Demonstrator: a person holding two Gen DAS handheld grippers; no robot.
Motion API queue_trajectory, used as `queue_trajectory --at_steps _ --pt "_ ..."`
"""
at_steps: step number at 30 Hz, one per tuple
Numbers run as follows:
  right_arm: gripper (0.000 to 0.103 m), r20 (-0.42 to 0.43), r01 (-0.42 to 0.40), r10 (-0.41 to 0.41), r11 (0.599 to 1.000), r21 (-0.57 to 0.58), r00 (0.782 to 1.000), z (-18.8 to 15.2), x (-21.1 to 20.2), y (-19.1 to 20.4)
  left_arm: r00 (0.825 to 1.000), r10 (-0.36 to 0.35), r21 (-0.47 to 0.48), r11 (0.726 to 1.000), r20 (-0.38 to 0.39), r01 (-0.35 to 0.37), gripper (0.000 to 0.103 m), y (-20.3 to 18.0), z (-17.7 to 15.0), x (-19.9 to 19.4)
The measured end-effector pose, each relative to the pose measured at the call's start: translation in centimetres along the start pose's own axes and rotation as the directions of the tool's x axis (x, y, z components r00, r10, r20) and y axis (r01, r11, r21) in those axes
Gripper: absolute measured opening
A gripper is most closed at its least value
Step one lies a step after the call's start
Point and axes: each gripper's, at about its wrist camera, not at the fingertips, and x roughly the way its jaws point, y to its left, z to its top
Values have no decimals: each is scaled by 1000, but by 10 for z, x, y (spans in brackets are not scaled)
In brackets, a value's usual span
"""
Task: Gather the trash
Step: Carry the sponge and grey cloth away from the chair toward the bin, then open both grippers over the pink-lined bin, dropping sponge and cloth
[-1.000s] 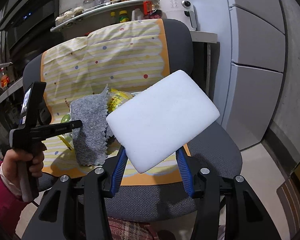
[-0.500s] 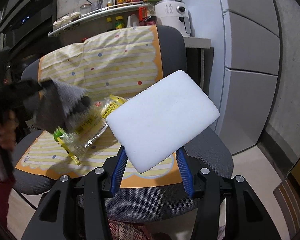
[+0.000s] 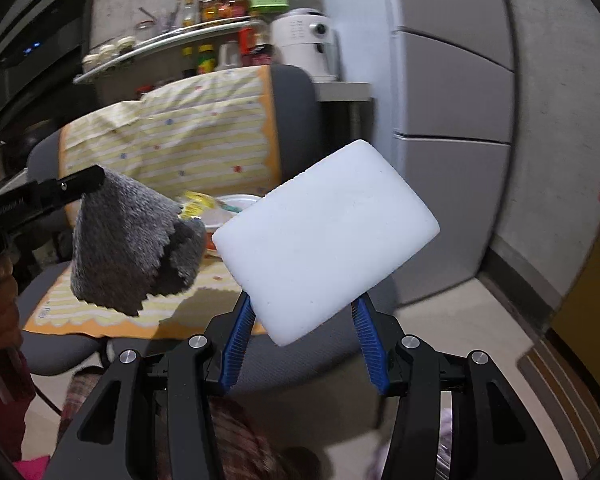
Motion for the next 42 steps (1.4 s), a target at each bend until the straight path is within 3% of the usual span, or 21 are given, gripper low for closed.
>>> queue_trajectory --at_steps 6,12,21,27,30,38,42 --pt "51 -42 114 -112 992 50 993 -20 -22 -38 985 -156 35 987 -68 159 2 -49 -18 34" --pt "52 -113 201 -188 973 115 976 -48 -31 -77 958 -247 70 963 -144 259 2 -92 -41 62" --pt "58 -234 276 -223 935 223 946 -95 -16 -130 932 -261 96 952 -250 292 2 -125 -67 100" --pt "68 -284 320 -243 909 267 927 -108 -6 -149 924 -254 111 949 -286 296 2 -131 -73 110" --pt "69 -275 320 -240 900 295 931 -111 -13 -154 916 -256 110 947 -308 301 2 -133 -76 114" --pt "69 -138 311 -281 895 320 950 -88 -45 -151 893 -281 146 926 -352 348 2 -150 -83 120" --pt "69 -64 325 -323 884 335 944 -78 -65 -154 864 -311 167 901 -396 401 2 -171 -88 128"
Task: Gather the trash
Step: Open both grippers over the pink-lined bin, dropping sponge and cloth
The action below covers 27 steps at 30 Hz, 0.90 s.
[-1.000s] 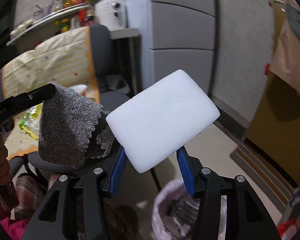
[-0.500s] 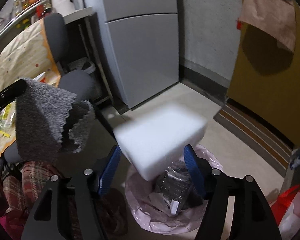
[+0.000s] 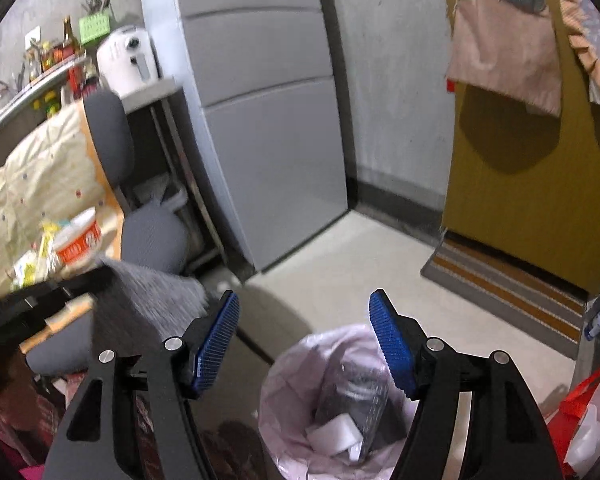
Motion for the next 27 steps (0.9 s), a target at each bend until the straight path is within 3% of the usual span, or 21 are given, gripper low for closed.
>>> queue_trajectory --at_steps 8,10,12,14,18,21,27 --pt "69 72 30 -34 998 56 997 10 -13 -22 994 -52 74 996 -98 59 5 -33 4 43" --pt "69 70 30 -35 997 71 997 10 -12 -27 988 -64 68 995 -138 74 13 -35 5 56" --pt "69 68 32 -38 996 79 997 10 -12 -29 984 -63 64 995 -164 74 36 -37 5 67" --pt "69 64 30 -35 996 80 997 9 -10 -31 982 -54 63 996 -183 67 46 -37 4 74" --pt "69 64 31 -36 996 83 997 9 -9 -31 970 -85 45 994 -227 97 57 -35 1 81" --pt "69 80 42 -50 995 95 996 7 -13 -32 959 -144 30 987 -245 156 56 -43 2 85" --pt "69 146 68 -90 987 146 985 12 -28 -47 953 -165 110 974 -256 199 57 -72 6 89"
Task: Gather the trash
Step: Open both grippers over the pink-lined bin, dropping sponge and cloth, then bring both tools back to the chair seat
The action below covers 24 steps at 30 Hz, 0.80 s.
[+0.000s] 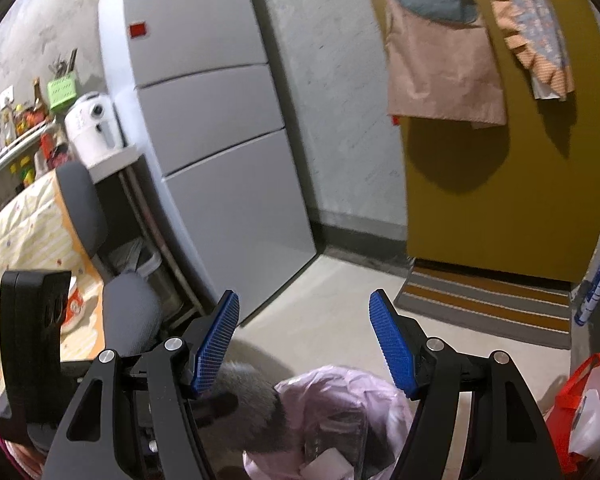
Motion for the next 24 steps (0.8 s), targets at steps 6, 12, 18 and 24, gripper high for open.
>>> queue_trajectory --at_steps 6,12,18,24 --pt "69 -1 -5 5 1000 12 1000 1 2 -3 992 99 26 995 -76 -97 64 6 -7 14" --pt "68 -24 -35 34 999 -7 999 -2 6 12 983 184 -39 982 18 -183 64 30 -19 -20" --pt "69 -71 -93 89 994 -58 994 -4 10 46 934 343 -169 931 101 -324 64 68 -37 -75" --pt "69 -196 -143 107 973 -179 975 -12 19 100 827 547 -342 808 133 -479 64 107 -71 -146"
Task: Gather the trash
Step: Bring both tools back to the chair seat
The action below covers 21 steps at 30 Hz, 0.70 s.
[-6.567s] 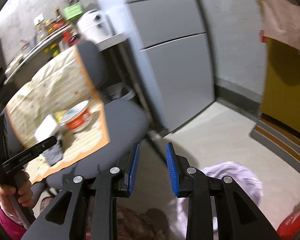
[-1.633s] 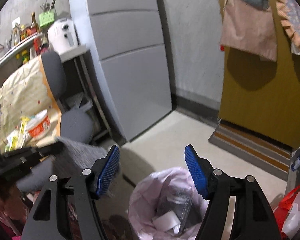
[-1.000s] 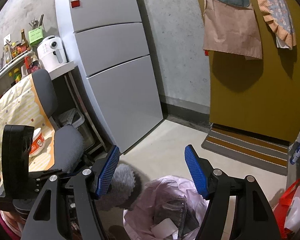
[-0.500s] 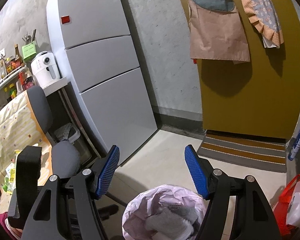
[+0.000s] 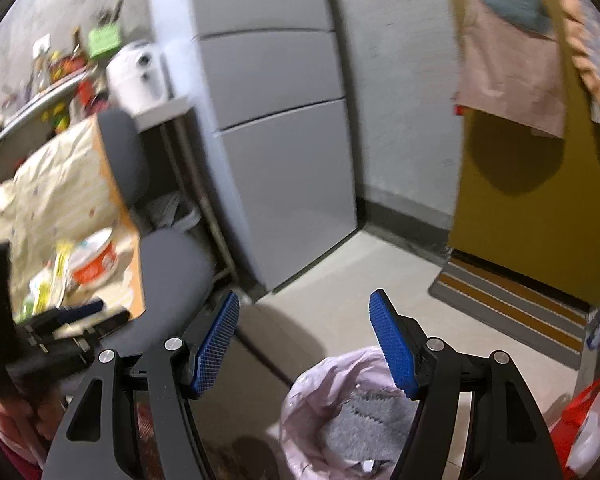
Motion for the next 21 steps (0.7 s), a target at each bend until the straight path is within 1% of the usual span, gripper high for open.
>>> queue_trajectory --at_steps 2,3,4,5,8,9,11,12,14,15,17,19,20,21 --pt "69 -42 -45 44 998 -37 998 -2 7 21 998 68 -43 997 20 -67 64 23 -3 -16" --pt "69 -58 -74 71 996 -51 996 -3 10 31 992 122 -69 990 25 -120 64 38 -7 -26" --pt "69 -70 -115 110 991 -68 991 -4 14 45 989 147 -88 986 30 -144 65 50 -9 -33" --pt "69 -73 -148 142 986 -78 987 -5 16 55 985 169 -108 980 33 -165 65 61 -12 -40" --pt "69 -65 -238 231 963 -130 971 -4 22 90 965 261 -179 951 26 -253 65 101 -24 -63" --pt "69 -61 -256 250 956 -143 966 -3 25 102 953 304 -210 933 15 -294 66 119 -30 -72" --pt "69 -72 -327 319 931 -165 945 -2 34 129 933 359 -250 904 5 -346 68 145 -39 -84" --pt "69 -76 -343 335 923 -173 939 -1 37 138 918 397 -275 883 0 -381 69 159 -45 -92" --pt "68 -84 -386 377 901 -197 923 0 45 163 893 449 -306 849 -12 -431 69 181 -54 -104" --pt "68 -88 -411 401 887 -212 912 0 49 177 874 485 -323 824 -23 -465 69 193 -59 -110" --pt "67 -99 -437 426 869 -232 899 -1 55 196 844 534 -351 783 -44 -513 70 211 -68 -119" --pt "64 -115 -469 455 844 -259 883 -3 62 218 831 552 -374 760 -61 -532 70 227 -75 -124" --pt "61 -121 -477 462 836 -269 878 -2 65 226 828 556 -389 749 -70 -536 70 233 -78 -126" --pt "54 -128 -486 470 828 -278 873 -3 69 235 825 559 -402 739 -81 -540 70 240 -80 -127"
